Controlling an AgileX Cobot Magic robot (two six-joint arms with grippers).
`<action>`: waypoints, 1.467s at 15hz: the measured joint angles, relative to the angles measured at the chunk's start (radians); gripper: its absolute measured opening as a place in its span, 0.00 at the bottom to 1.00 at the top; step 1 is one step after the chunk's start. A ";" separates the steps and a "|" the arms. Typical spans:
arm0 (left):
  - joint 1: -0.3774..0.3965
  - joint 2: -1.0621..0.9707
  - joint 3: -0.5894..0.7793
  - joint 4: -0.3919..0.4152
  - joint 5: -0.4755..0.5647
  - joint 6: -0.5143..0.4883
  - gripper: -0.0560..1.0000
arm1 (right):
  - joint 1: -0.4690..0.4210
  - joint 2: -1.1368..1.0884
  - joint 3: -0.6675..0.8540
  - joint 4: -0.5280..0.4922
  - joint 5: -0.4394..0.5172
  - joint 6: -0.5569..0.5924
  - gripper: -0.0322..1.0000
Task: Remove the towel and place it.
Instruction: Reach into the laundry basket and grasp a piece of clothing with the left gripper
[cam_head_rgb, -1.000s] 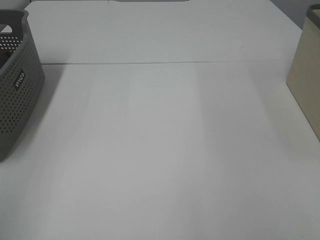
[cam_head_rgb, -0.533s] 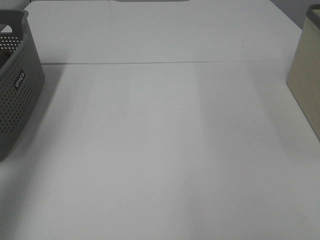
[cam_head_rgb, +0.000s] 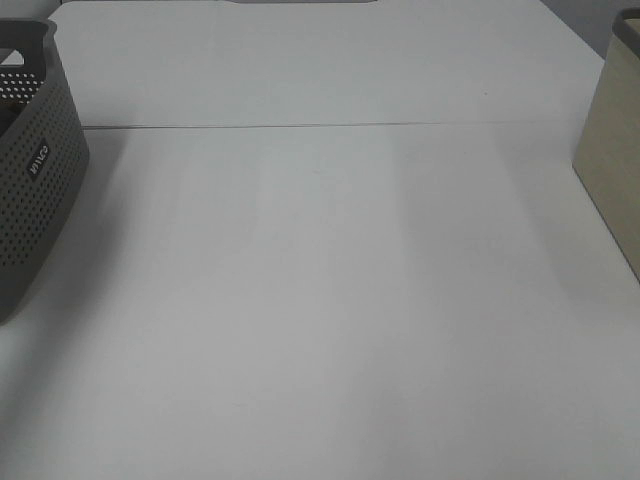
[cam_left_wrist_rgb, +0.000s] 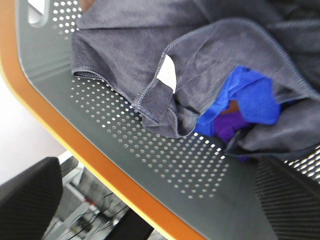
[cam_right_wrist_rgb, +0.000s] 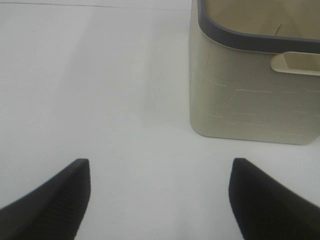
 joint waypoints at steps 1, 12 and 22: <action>0.016 0.046 -0.001 0.026 -0.018 0.027 0.99 | 0.000 0.000 0.000 0.000 0.000 0.000 0.75; 0.128 0.331 -0.001 0.052 -0.264 0.127 0.99 | 0.000 0.000 0.000 0.000 0.000 0.000 0.75; 0.128 0.339 -0.002 0.007 -0.252 0.147 0.47 | 0.000 0.000 0.000 0.000 0.000 0.000 0.75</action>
